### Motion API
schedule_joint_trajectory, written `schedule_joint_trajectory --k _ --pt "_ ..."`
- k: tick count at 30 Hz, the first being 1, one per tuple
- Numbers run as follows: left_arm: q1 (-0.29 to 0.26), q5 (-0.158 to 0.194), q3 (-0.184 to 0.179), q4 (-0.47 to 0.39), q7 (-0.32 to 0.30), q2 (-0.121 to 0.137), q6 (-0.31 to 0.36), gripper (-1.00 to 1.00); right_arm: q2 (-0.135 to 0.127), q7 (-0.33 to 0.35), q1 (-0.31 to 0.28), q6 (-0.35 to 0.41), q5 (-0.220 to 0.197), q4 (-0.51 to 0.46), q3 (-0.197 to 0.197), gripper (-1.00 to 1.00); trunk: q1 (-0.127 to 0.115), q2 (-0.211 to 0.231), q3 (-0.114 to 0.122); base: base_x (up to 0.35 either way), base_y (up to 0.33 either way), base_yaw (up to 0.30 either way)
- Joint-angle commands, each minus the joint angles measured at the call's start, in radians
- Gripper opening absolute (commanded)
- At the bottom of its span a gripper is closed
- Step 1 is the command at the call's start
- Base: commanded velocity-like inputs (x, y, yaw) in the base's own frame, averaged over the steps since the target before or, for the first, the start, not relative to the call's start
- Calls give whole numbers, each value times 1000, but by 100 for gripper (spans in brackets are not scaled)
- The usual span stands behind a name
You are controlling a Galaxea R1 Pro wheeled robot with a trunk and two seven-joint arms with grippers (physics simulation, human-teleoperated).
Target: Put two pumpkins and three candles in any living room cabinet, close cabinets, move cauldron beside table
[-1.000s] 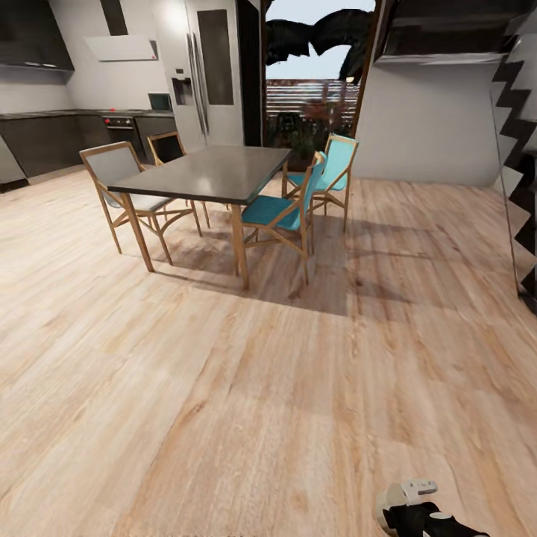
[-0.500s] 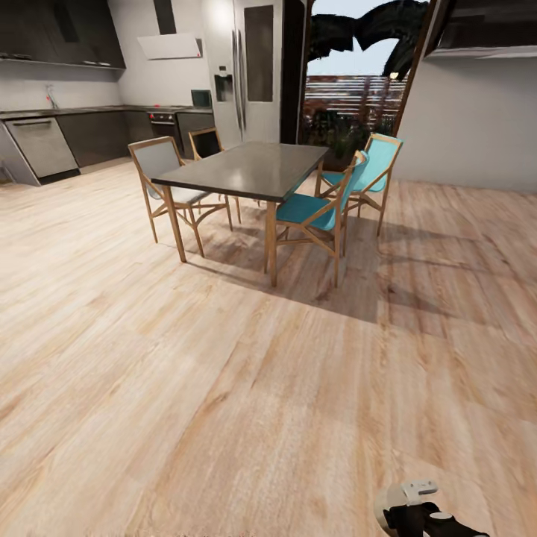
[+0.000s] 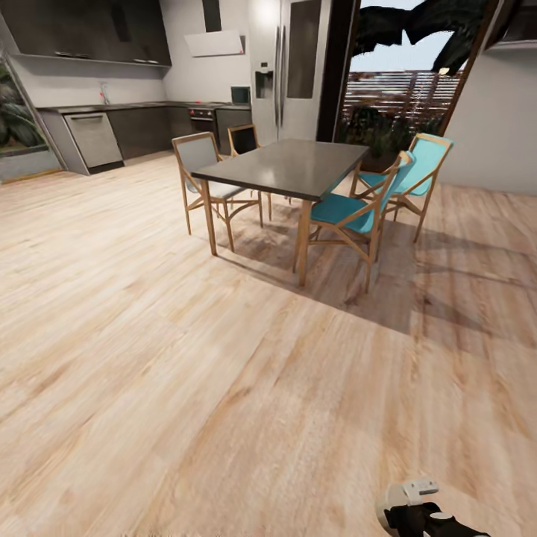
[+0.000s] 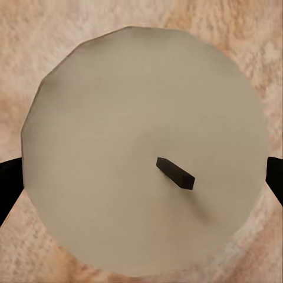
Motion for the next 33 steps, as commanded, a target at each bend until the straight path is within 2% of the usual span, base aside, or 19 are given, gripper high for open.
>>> schedule_joint_trajectory --k 1,33 --pt "0 0 0 0 0 0 0 100 0 -1 0 0 0 0 0 -100 0 0 -1 0 0 277" --pt "0 0 0 0 0 0 0 100 3 -4 0 4 2 0 1 -100 0 0 -13 0 0 281"
